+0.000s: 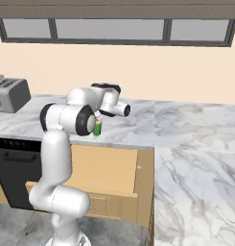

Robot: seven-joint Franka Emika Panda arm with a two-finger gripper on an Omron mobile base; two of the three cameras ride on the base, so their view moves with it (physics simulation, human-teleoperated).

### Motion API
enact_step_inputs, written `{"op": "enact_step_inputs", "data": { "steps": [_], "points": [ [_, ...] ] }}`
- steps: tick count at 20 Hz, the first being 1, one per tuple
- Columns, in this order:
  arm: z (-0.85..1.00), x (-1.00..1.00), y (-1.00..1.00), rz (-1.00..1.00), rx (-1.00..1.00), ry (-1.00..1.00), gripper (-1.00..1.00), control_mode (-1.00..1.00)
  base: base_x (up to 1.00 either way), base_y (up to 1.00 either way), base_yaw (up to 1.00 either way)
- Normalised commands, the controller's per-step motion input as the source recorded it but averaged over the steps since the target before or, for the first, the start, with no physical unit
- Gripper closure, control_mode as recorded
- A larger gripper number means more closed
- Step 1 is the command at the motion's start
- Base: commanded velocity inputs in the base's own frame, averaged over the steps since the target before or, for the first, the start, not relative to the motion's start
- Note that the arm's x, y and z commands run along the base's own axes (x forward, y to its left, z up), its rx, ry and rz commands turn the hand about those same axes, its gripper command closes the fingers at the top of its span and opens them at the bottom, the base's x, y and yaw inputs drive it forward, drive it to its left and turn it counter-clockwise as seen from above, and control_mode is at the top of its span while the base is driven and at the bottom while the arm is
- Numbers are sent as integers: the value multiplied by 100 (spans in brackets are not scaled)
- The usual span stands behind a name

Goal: Pick up the straw from the right drawer and put it inside the smoothie cup.

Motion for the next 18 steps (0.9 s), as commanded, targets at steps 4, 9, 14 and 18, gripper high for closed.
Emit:
{"op": "enact_step_inputs", "data": {
  "steps": [4,9,14,18],
  "points": [
    [0,1,-14,-9,-11,14,-100,-100,0,0,0],
    [5,-7,-25,-8,-8,19,-100,-100,0,0,0],
    [27,-11,-3,-6,-11,23,-100,-100,0,0,0],
    [33,-29,0,-2,-12,21,-100,-100,0,0,0]
  ]
}}
